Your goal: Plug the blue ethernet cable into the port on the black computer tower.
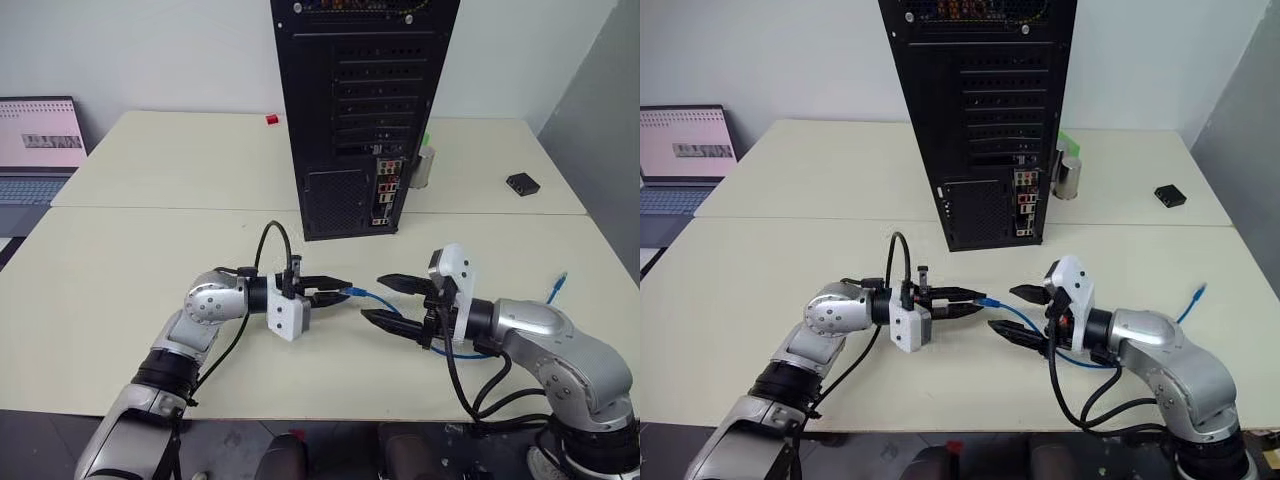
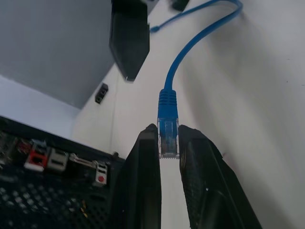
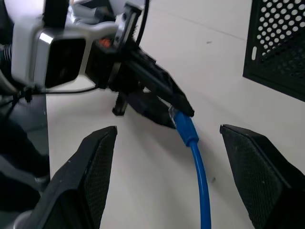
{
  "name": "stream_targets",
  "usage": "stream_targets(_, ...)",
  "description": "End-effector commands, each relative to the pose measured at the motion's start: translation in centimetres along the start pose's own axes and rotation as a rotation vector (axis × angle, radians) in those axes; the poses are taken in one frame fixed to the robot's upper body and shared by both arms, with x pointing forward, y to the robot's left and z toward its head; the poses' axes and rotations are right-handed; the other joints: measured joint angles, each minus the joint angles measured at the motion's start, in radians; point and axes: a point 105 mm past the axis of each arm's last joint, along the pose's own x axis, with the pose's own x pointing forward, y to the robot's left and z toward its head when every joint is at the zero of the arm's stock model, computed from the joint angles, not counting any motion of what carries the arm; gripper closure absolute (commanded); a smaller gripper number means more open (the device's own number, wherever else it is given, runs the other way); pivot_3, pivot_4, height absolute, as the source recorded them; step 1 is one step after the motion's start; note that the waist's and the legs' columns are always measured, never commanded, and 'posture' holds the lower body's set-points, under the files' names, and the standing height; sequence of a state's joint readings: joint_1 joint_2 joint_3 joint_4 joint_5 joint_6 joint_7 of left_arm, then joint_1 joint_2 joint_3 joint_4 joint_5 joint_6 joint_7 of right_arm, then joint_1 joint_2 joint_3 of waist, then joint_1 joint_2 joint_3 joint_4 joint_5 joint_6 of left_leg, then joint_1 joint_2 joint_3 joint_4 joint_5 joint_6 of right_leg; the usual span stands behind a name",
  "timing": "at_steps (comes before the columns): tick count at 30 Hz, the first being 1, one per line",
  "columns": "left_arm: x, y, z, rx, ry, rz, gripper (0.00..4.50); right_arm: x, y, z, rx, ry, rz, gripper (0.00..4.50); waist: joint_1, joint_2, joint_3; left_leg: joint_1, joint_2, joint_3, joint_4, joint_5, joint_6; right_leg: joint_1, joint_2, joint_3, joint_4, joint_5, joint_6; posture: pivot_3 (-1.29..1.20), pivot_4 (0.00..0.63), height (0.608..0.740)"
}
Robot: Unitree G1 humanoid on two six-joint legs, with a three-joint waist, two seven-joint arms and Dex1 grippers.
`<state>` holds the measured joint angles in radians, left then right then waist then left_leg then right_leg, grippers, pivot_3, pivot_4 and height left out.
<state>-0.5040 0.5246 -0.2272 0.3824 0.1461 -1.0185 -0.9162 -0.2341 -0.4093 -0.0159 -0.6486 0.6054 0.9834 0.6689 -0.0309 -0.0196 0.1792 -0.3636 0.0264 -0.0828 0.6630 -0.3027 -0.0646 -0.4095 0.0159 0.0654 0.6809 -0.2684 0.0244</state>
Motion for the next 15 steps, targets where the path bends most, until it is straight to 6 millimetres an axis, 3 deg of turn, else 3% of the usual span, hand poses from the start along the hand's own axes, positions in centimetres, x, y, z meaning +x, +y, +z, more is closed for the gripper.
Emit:
stream_targets(1,-0.11,1.47,0.58,0.149,-0.034,0.084,4.23,0.26,0.26,1.28,0.025,-0.055,-0.013,0.82,0.0,0.0,0.0,0.0,0.0,0.0,0.0,0.0,0.0,0.0,0.0,0.0,0.0,0.0,0.0,0.0,0.15,0.74)
stream_targets(15,0.0,2.36,0.37,0.235,-0.035,0.171,4.23,1.22,-0.39,0.85,0.089,-0.06,-0.008,0.82,-0.001,0.0,0.0,0.0,0.0,0.0,0.0,0.0,0.0,0.0,0.0,-0.001,0.0,0.0,0.0,0.0,0.15,0.74)
